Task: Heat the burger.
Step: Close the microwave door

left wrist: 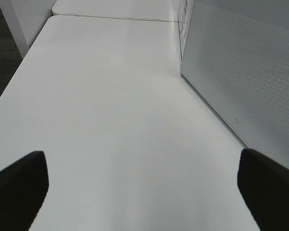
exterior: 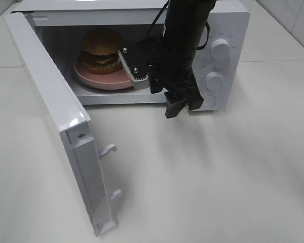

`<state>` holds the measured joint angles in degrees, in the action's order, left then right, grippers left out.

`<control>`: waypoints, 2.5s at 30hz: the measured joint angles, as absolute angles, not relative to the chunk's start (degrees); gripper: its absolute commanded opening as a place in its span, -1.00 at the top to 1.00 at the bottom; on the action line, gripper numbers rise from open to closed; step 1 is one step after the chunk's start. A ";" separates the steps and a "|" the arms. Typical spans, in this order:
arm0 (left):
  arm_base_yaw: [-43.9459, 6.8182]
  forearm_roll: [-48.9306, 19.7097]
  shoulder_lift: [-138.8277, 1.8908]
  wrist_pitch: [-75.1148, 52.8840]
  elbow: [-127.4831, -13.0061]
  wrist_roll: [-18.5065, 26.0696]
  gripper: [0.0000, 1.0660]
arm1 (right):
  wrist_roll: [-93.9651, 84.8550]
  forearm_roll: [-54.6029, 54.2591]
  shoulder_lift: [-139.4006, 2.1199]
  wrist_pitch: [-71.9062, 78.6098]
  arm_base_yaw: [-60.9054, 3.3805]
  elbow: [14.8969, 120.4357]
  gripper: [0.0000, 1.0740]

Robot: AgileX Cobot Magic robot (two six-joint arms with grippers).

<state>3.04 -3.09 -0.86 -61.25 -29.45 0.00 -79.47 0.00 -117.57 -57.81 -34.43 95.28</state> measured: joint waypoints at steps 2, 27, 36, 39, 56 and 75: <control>3.04 -3.09 -0.86 -61.25 -29.45 0.00 -0.88 | -79.35 0.00 -115.34 -57.81 -34.43 92.99 -0.27; 3.04 -3.09 -0.86 -61.25 -29.45 0.00 -0.88 | -62.57 1.55 -92.53 -57.81 -34.43 71.22 -0.57; 3.04 -3.09 -0.86 -61.25 -29.45 0.00 -0.88 | -58.21 1.55 -84.28 -57.81 -33.98 62.45 -0.53; 3.04 -3.09 -0.86 -61.25 -29.45 0.00 -0.88 | -54.95 1.55 -81.65 -57.93 -31.51 59.47 -0.51; 3.04 -3.09 -0.86 -61.25 -29.45 0.00 -0.88 | -29.74 1.55 -79.07 -57.58 -16.10 56.67 -0.42; 3.04 -3.09 -0.86 -61.25 -29.45 0.00 -0.88 | -3.38 3.09 -78.21 -51.91 3.84 56.67 -0.42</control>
